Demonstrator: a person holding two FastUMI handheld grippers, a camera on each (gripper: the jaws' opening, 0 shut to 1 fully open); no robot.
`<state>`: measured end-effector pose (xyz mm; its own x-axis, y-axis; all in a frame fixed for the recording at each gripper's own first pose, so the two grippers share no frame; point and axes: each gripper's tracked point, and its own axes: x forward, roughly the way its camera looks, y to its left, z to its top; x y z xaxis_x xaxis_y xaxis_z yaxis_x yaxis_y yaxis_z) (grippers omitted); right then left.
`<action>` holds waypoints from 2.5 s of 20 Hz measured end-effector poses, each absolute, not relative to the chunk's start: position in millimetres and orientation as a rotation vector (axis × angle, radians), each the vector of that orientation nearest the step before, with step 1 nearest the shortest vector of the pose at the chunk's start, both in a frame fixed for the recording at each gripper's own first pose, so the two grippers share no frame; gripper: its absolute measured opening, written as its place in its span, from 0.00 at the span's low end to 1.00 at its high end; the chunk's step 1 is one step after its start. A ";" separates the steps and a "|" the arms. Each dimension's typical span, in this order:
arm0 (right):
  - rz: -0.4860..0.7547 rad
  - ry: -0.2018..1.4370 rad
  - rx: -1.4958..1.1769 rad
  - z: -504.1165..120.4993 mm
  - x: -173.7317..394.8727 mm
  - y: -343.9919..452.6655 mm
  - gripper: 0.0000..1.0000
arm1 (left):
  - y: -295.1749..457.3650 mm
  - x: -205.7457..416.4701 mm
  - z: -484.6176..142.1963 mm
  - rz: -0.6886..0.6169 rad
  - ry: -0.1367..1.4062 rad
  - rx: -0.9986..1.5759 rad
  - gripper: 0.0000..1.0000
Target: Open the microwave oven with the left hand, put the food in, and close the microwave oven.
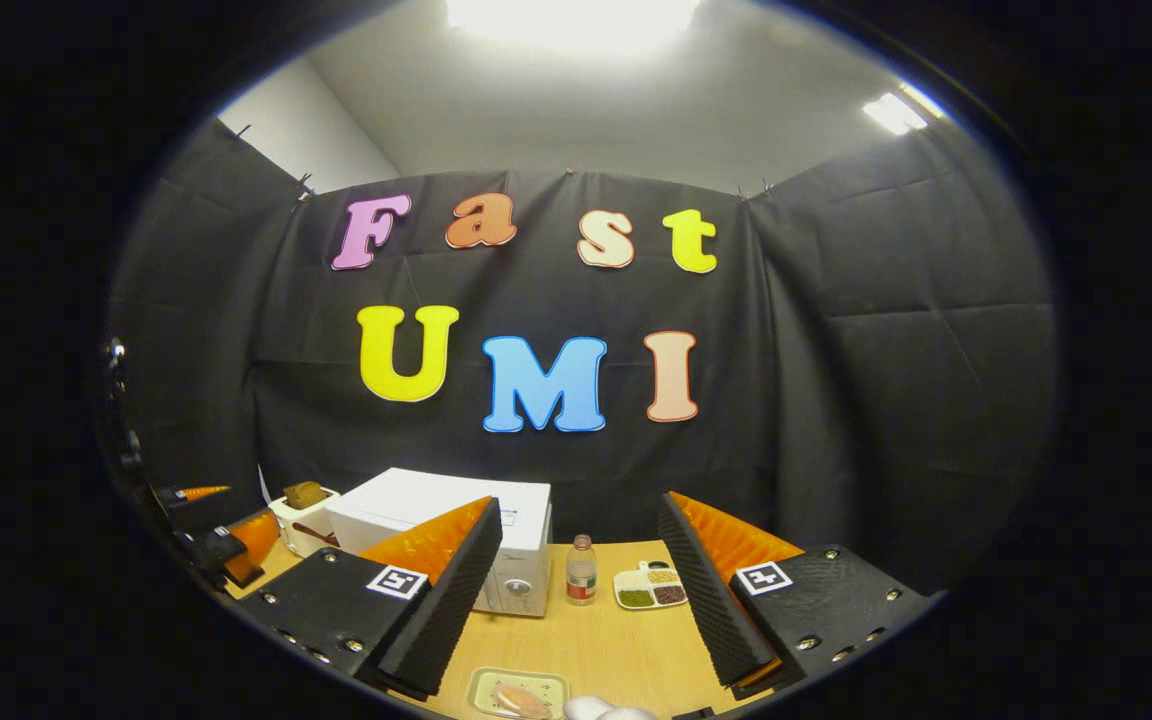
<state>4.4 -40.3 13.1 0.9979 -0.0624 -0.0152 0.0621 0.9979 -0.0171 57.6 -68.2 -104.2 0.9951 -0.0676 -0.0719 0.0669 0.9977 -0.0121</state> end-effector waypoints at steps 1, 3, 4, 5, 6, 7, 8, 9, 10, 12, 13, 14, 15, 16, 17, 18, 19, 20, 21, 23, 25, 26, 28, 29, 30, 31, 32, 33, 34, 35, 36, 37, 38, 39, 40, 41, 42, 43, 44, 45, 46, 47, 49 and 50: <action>-0.074 0.015 -0.021 15.8 3.3 -46.4 0.96 | -82.6 65.3 -116.7 -0.090 0.085 -0.015 0.97; -0.097 0.017 -0.029 20.3 -1.4 -58.6 0.96 | -112.4 79.6 -141.8 -0.124 0.102 -0.011 0.97; -0.107 0.020 -0.036 22.5 -3.5 -64.9 0.96 | -127.0 88.6 -152.1 -0.142 0.103 -0.001 0.97; -0.121 0.026 -0.044 23.7 -5.2 -72.7 0.96 | -142.9 96.8 -165.6 -0.161 0.099 0.005 0.97; -0.132 0.031 -0.051 24.4 -5.6 -79.9 0.96 | -158.7 105.8 -178.3 -0.175 0.102 0.018 0.97; -0.146 0.040 -0.059 24.4 -6.3 -86.7 0.96 | -171.4 116.7 -191.9 -0.186 0.098 0.033 0.96; -0.157 0.049 -0.067 24.3 -7.2 -93.5 0.96 | -184.2 127.3 -207.2 -0.195 0.099 0.042 0.96; -0.172 0.059 -0.076 24.8 -7.0 -100.8 0.96 | -198.9 140.3 -224.4 -0.208 0.115 0.047 0.96; -0.187 0.066 -0.079 24.5 -7.5 -109.3 0.96 | -211.0 151.2 -238.0 -0.217 0.127 0.055 0.96; -0.213 0.087 -0.087 22.2 -7.0 -123.5 0.96 | -231.2 176.5 -261.1 -0.222 0.159 0.054 0.95; -0.228 0.099 -0.100 20.2 -7.5 -131.5 0.96 | -239.5 187.3 -272.5 -0.224 0.167 0.038 0.94; -0.242 0.110 -0.108 18.0 -6.9 -138.0 0.96 | -248.9 198.9 -279.5 -0.227 0.172 0.023 0.98; -0.254 0.119 -0.113 17.2 -6.5 -144.2 0.96 | -255.7 212.6 -286.7 -0.224 0.178 0.015 0.98; -0.265 0.127 -0.119 14.7 -6.2 -149.9 0.96 | -261.8 224.1 -295.0 -0.220 0.187 0.014 0.97; -0.276 0.135 -0.127 13.0 -5.3 -155.3 0.96 | -265.9 237.5 -301.9 -0.215 0.191 0.014 0.97; -0.292 0.139 -0.129 11.9 -3.6 -162.1 0.96 | -269.8 248.1 -307.8 -0.213 0.193 0.013 0.97; -0.301 0.138 -0.123 12.5 -2.3 -166.2 0.96 | -273.9 258.3 -314.1 -0.210 0.200 0.016 0.98; -0.306 0.144 -0.117 10.3 -1.3 -168.0 0.96 | -277.4 267.5 -319.3 -0.208 0.204 0.016 0.97; -0.311 0.151 -0.118 7.5 -0.1 -170.1 0.96 | -279.2 273.6 -324.5 -0.207 0.207 0.015 0.98; -0.312 0.167 -0.125 2.2 2.2 -171.6 0.96 | -281.0 281.0 -327.6 -0.206 0.217 0.006 0.97; -0.312 0.165 -0.129 3.4 6.0 -173.3 0.96 | -279.6 284.7 -324.0 -0.202 0.208 -0.004 0.97; -0.311 0.166 -0.126 1.5 8.1 -174.0 0.96 | -278.8 286.1 -324.7 -0.199 0.209 -0.003 0.96; -0.306 0.169 -0.117 -1.0 12.2 -173.4 0.96 | -280.1 286.9 -329.6 -0.203 0.219 0.003 0.97; -0.306 0.171 -0.117 -1.5 14.3 -172.7 0.96 | -278.0 288.2 -331.4 -0.200 0.221 0.008 0.97; -0.307 0.173 -0.117 -3.5 15.3 -173.7 0.96 | -277.0 290.6 -332.3 -0.201 0.221 0.009 0.97; -0.304 0.174 -0.115 -3.7 16.2 -172.5 0.96 | -277.3 290.5 -331.8 -0.206 0.221 0.007 0.96; -0.300 0.175 -0.119 -4.4 16.7 -170.6 0.96 | -279.9 290.9 -332.0 -0.215 0.224 0.005 0.95; -0.302 0.176 -0.127 -4.6 16.6 -170.6 0.96 | -279.6 291.8 -331.5 -0.216 0.224 0.007 0.92; -0.300 0.174 -0.132 -4.5 16.9 -171.1 0.96 | -282.0 292.4 -331.2 -0.221 0.223 0.008 0.80; -0.299 0.172 -0.135 -2.9 16.7 -169.9 0.96 | -281.9 293.7 -331.5 -0.217 0.219 0.012 0.75; -0.299 0.169 -0.139 -3.0 16.1 -169.9 0.96 | -282.8 295.3 -330.9 -0.218 0.221 0.015 0.65; -0.303 0.169 -0.144 -2.3 15.4 -170.6 0.96 | -285.5 296.1 -333.1 -0.227 0.225 0.013 0.54; -0.307 0.168 -0.146 -2.3 14.6 -172.3 0.96 | -287.6 295.6 -336.6 -0.235 0.241 0.016 0.41; -0.307 0.165 -0.145 -0.5 13.8 -172.3 0.96 | -286.0 296.3 -341.4 -0.244 0.248 0.009 0.41; -0.310 0.161 -0.147 -0.2 12.1 -172.8 0.96 | -283.7 290.8 -333.4 -0.253 0.239 -0.017 0.37; -0.315 0.161 -0.151 0.0 11.1 -174.6 0.96 | -284.3 293.5 -338.8 -0.262 0.250 -0.035 0.35; -0.316 0.160 -0.151 -1.1 10.3 -175.1 0.96 | -285.4 294.9 -338.9 -0.265 0.251 -0.043 0.34; -0.317 0.166 -0.147 -2.5 10.5 -175.8 0.96 | -285.1 293.9 -338.8 -0.262 0.257 -0.038 0.32; -0.313 0.170 -0.141 -4.7 10.4 -175.3 0.96 | -284.7 293.8 -338.0 -0.255 0.260 -0.028 0.32; -0.313 0.172 -0.139 -5.8 10.7 -175.2 0.96 | -283.8 294.6 -338.4 -0.249 0.259 -0.030 0.30; -0.310 0.173 -0.140 -6.4 10.1 -174.6 0.96 | -283.2 293.6 -337.8 -0.245 0.259 -0.026 0.28; -0.309 0.173 -0.143 -6.3 10.4 -174.0 0.96 | -283.5 294.2 -338.6 -0.242 0.259 -0.028 0.28; -0.307 0.172 -0.148 -6.4 9.6 -174.7 0.96 | -283.0 294.6 -338.3 -0.233 0.260 -0.026 0.24; -0.303 0.174 -0.150 -7.1 9.3 -173.7 0.96 | -282.5 294.8 -338.2 -0.228 0.262 -0.022 0.24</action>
